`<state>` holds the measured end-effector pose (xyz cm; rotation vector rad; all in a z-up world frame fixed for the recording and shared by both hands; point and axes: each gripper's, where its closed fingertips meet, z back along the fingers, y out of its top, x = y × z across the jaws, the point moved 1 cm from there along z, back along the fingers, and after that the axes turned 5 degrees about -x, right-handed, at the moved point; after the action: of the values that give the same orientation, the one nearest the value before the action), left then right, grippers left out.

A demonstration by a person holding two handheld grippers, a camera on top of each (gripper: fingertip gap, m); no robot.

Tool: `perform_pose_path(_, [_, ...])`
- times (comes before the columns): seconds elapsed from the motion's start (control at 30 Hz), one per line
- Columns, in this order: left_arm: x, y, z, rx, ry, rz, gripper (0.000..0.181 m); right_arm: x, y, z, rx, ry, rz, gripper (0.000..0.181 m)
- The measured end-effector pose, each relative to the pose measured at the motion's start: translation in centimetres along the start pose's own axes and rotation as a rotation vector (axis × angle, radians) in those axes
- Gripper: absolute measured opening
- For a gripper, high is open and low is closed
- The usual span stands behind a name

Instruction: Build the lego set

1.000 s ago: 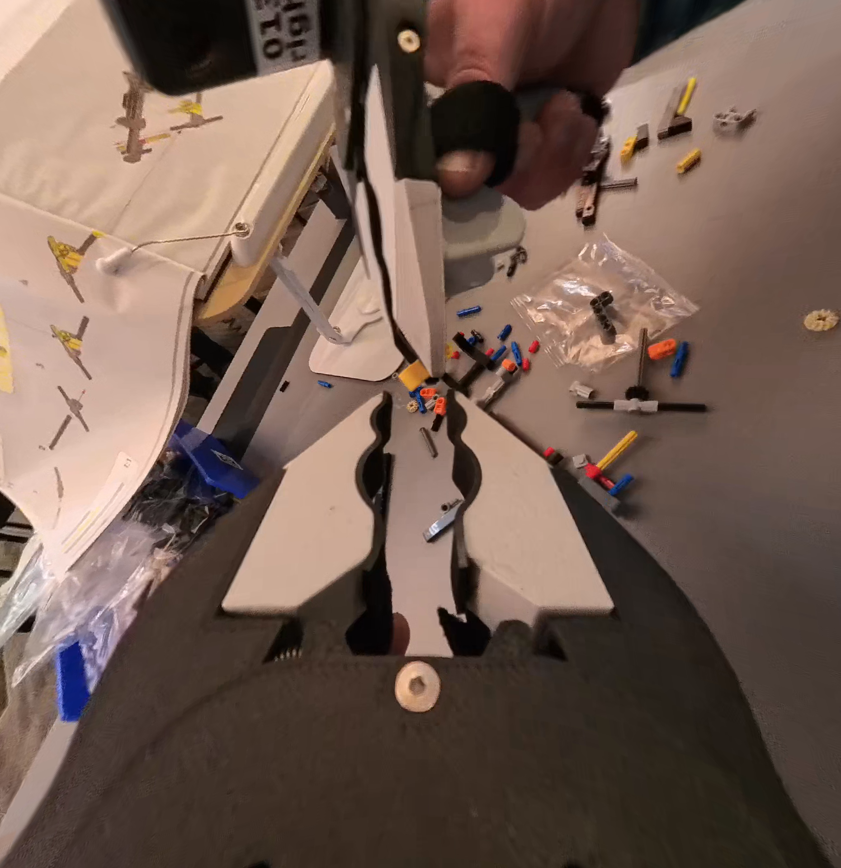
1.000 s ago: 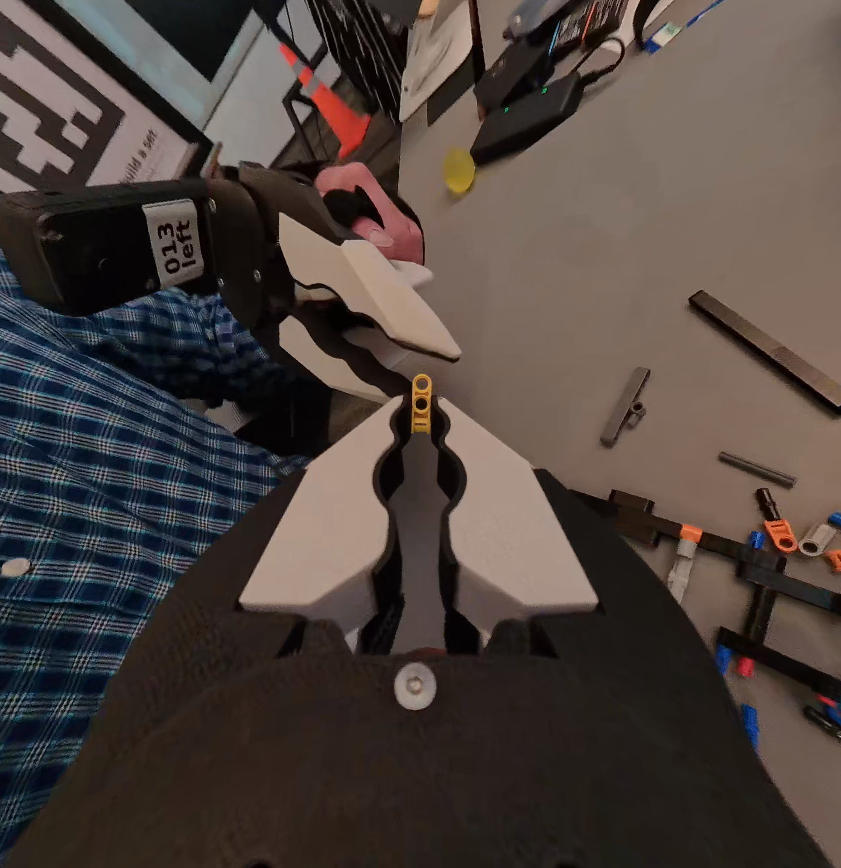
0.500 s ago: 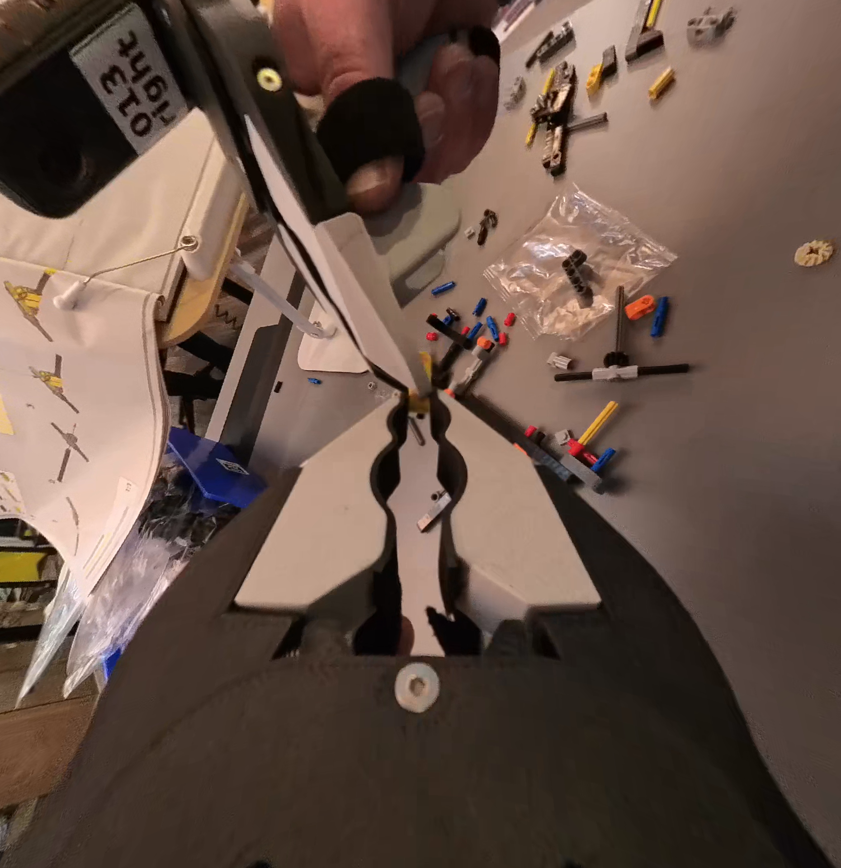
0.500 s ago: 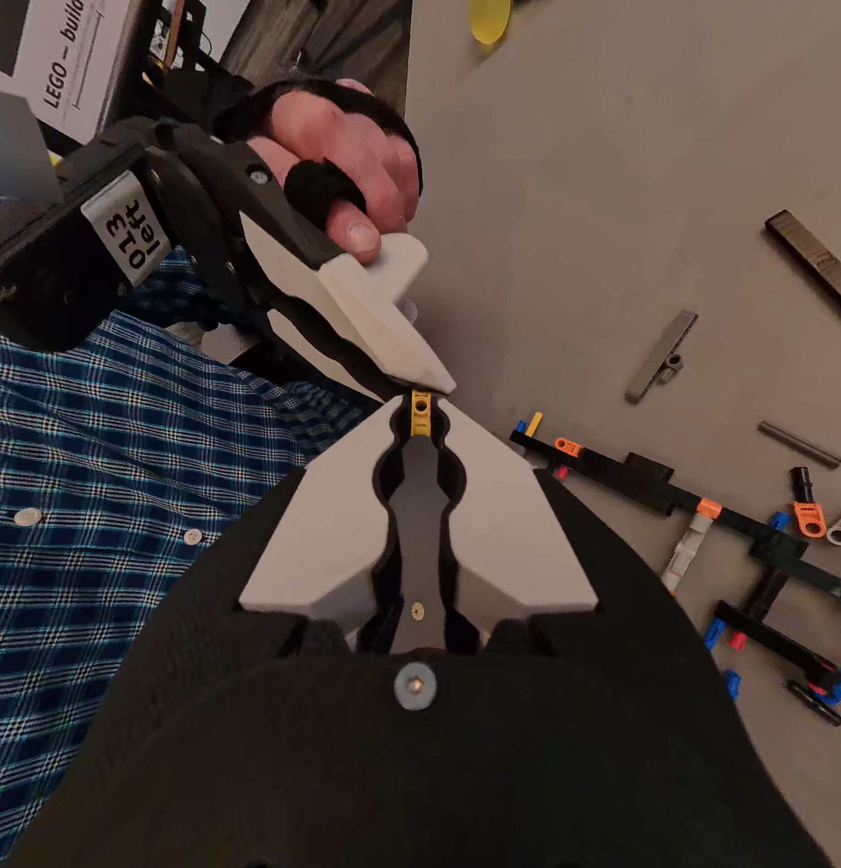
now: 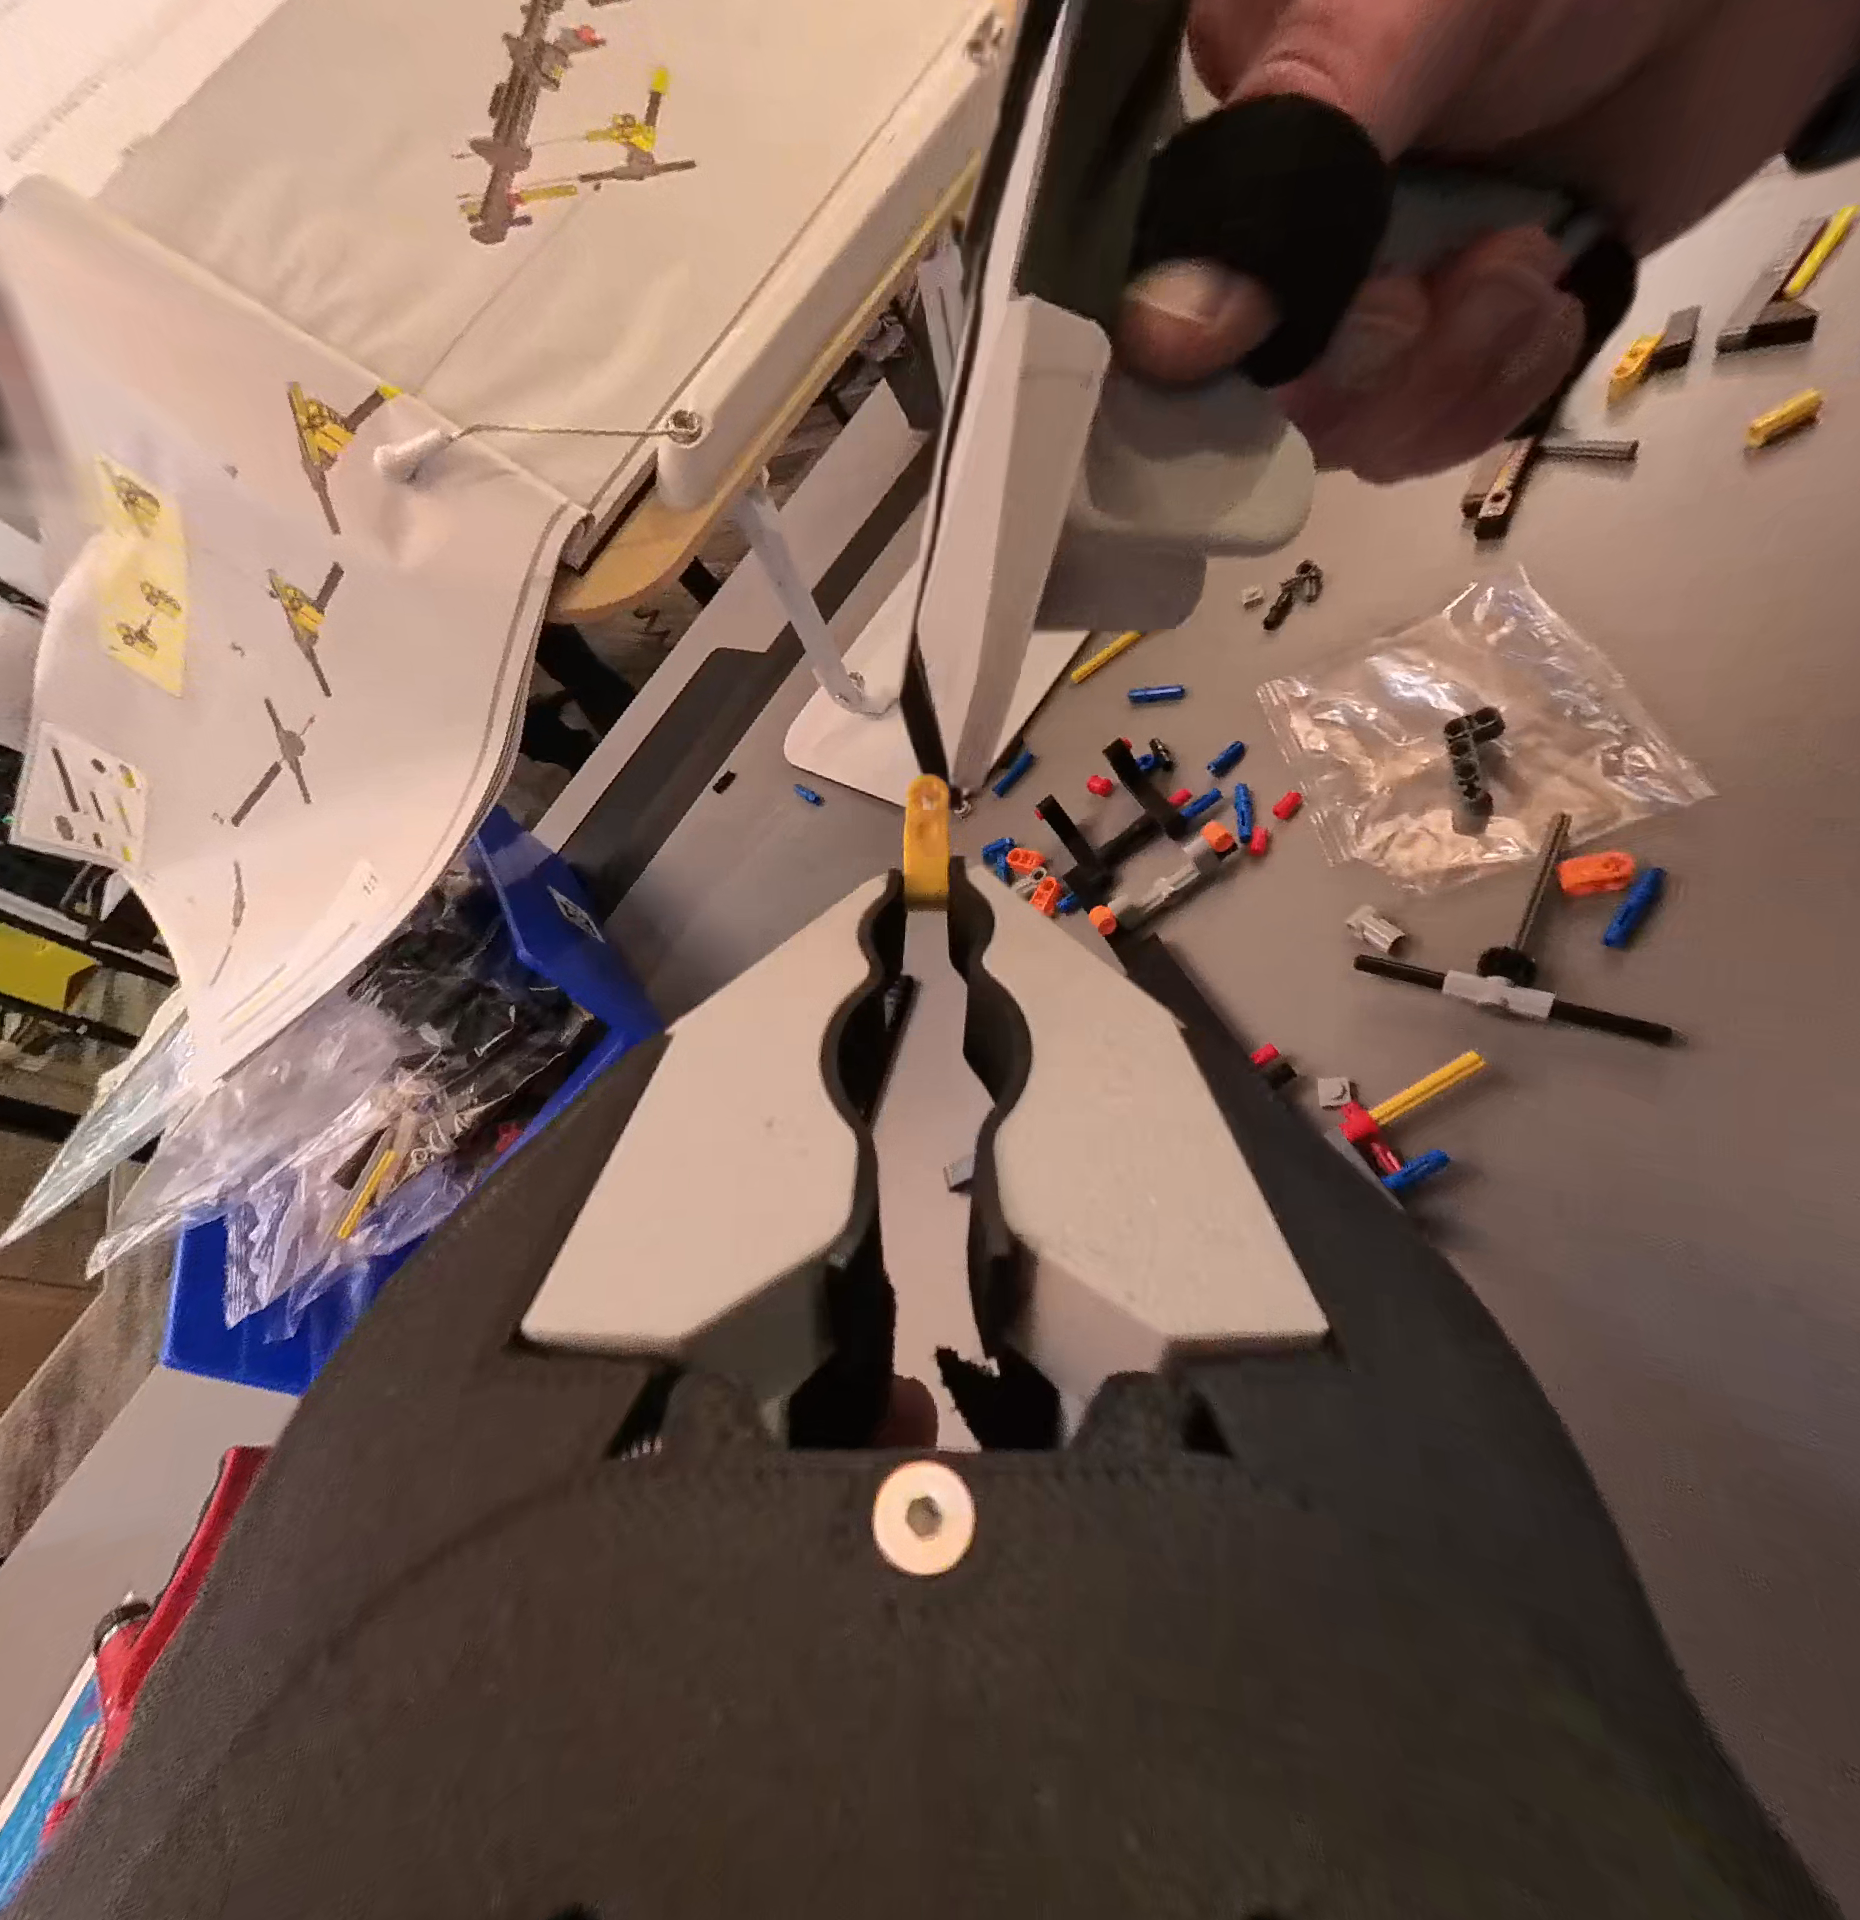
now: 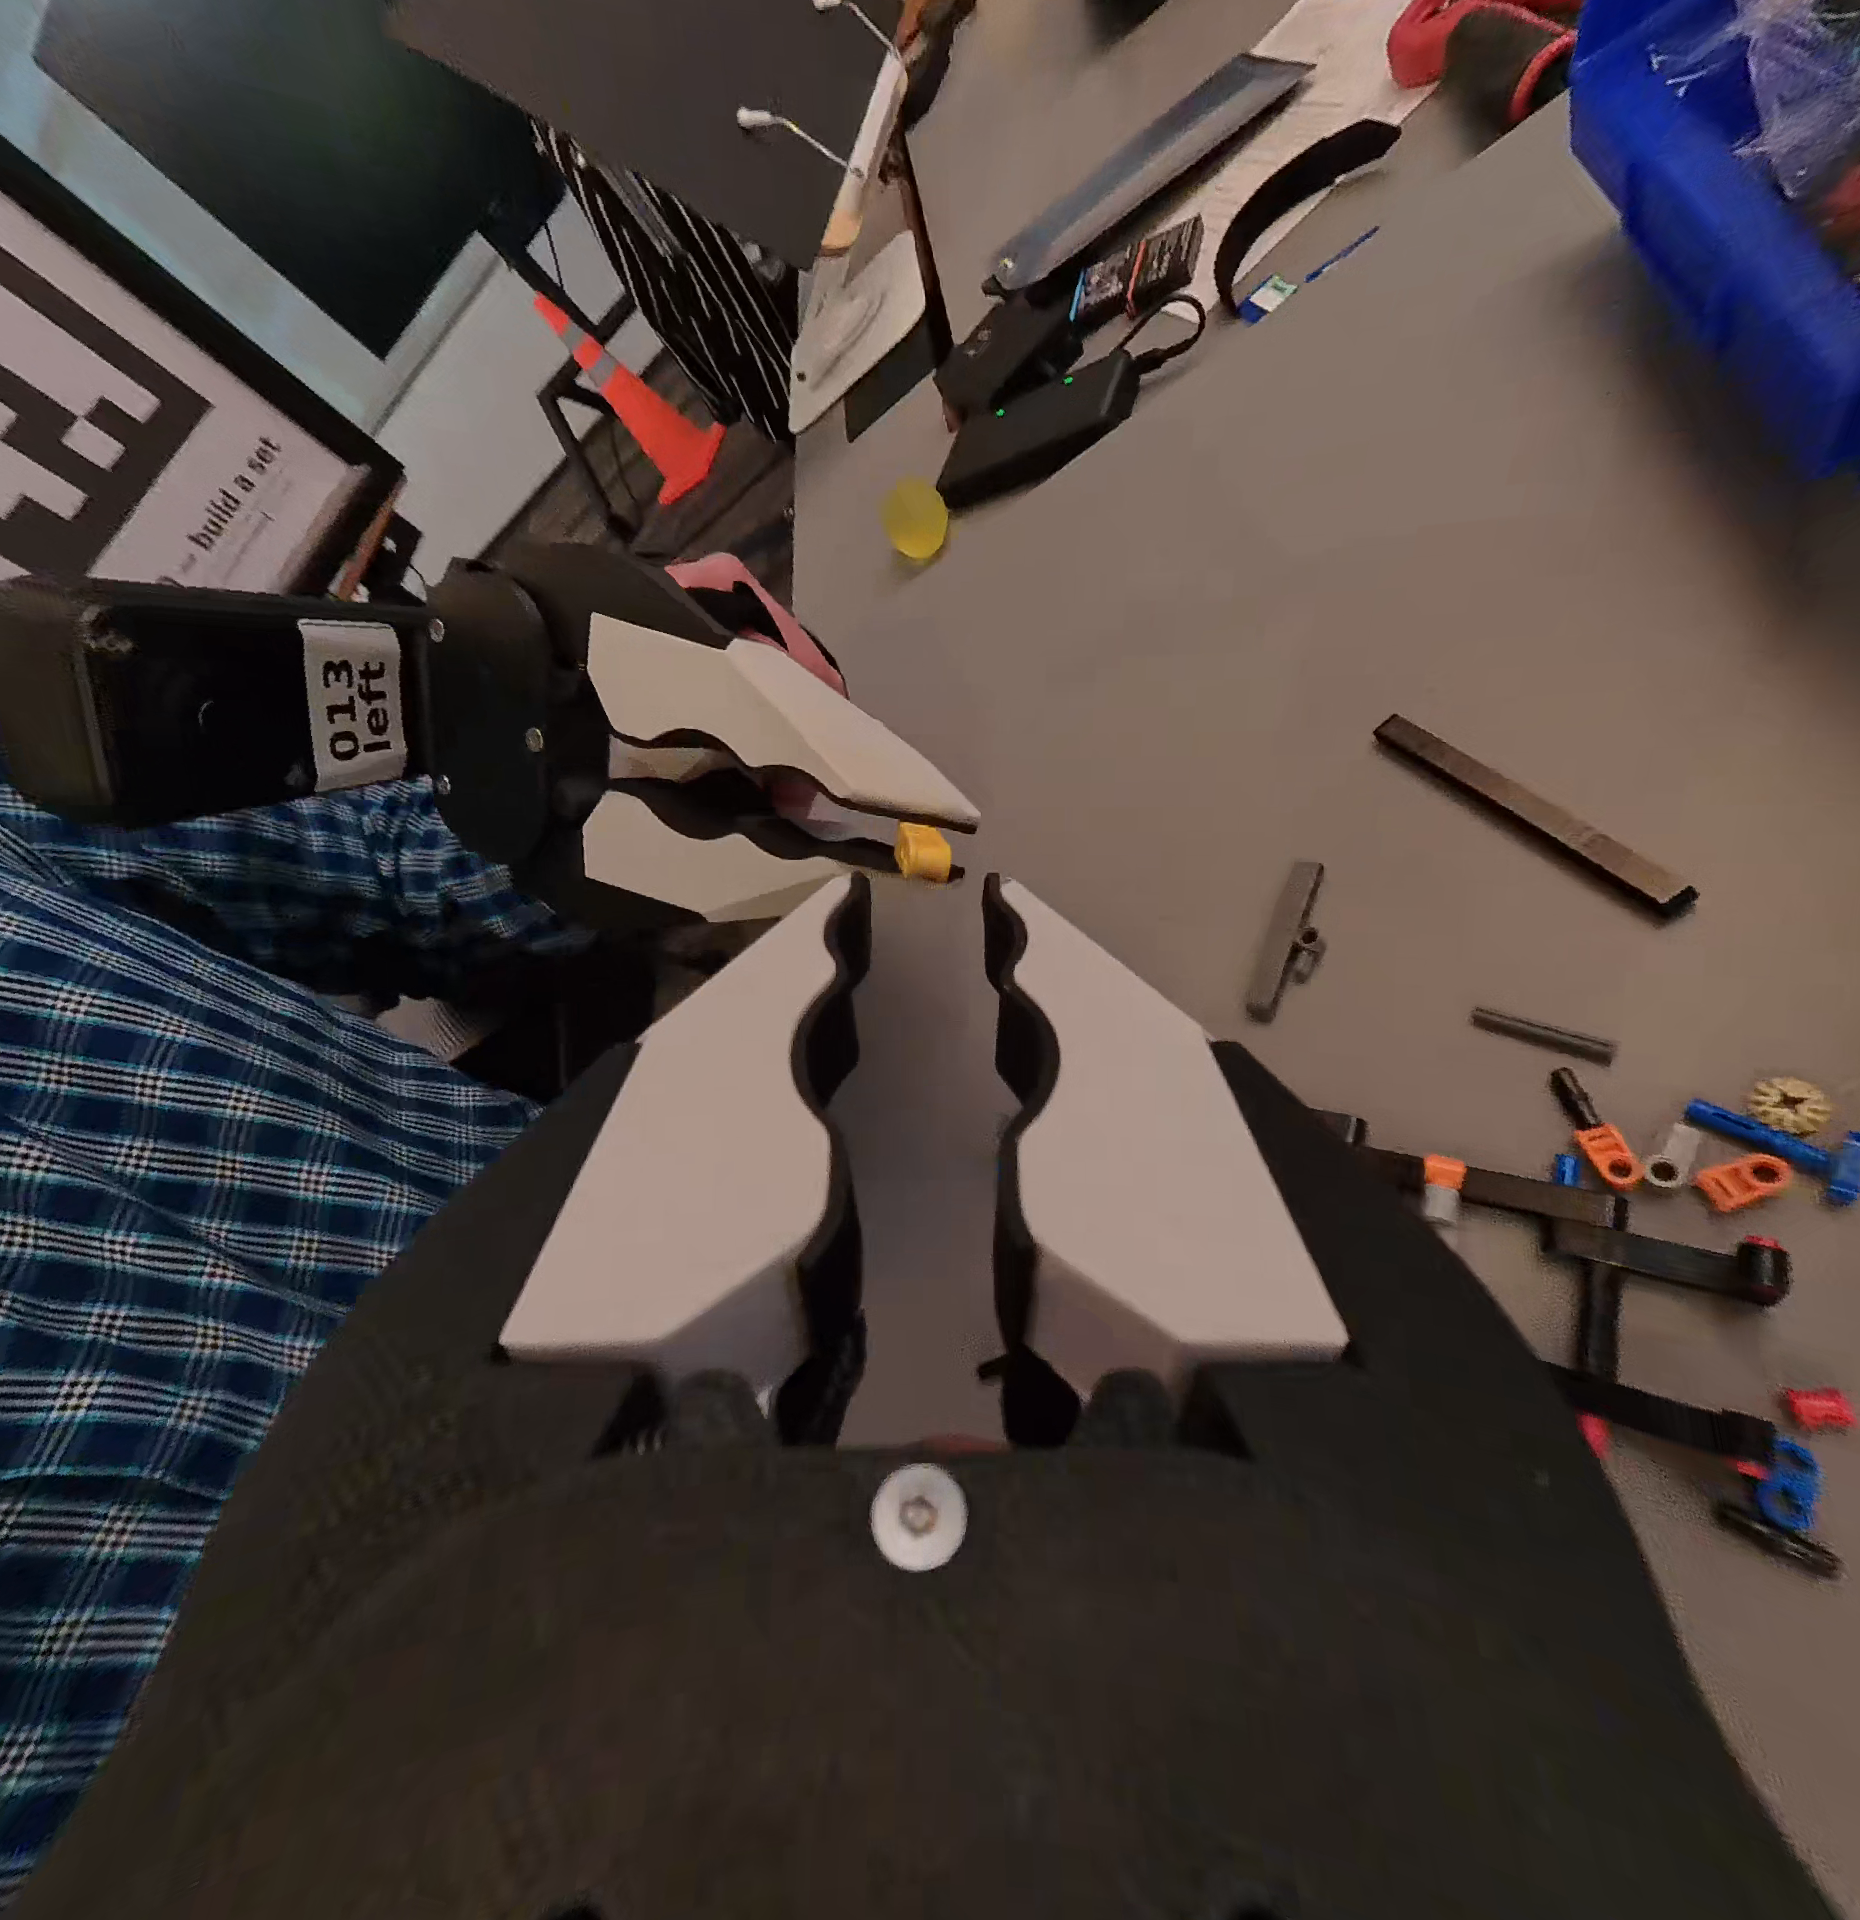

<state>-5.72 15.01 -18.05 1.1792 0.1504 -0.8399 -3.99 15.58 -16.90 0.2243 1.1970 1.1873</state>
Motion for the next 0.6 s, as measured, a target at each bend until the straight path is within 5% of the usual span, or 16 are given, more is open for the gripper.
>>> perform_pose_path(0.27, [0.3,0.7,0.2,0.021,0.021,-0.042,0.006,-0.8,0.4,-0.1,0.047,0.05,0.012,0.006])
perform_pose_path(0.4, [1.8,0.8,0.5,0.055,-0.118,-0.109,0.019,-1.1,-0.3,0.2,-0.057,0.086,0.039,0.006])
perform_pose_path(0.6, [1.9,0.9,0.2,0.035,-0.105,-0.137,0.007,-1.2,-0.2,0.3,-0.216,0.096,0.073,0.006])
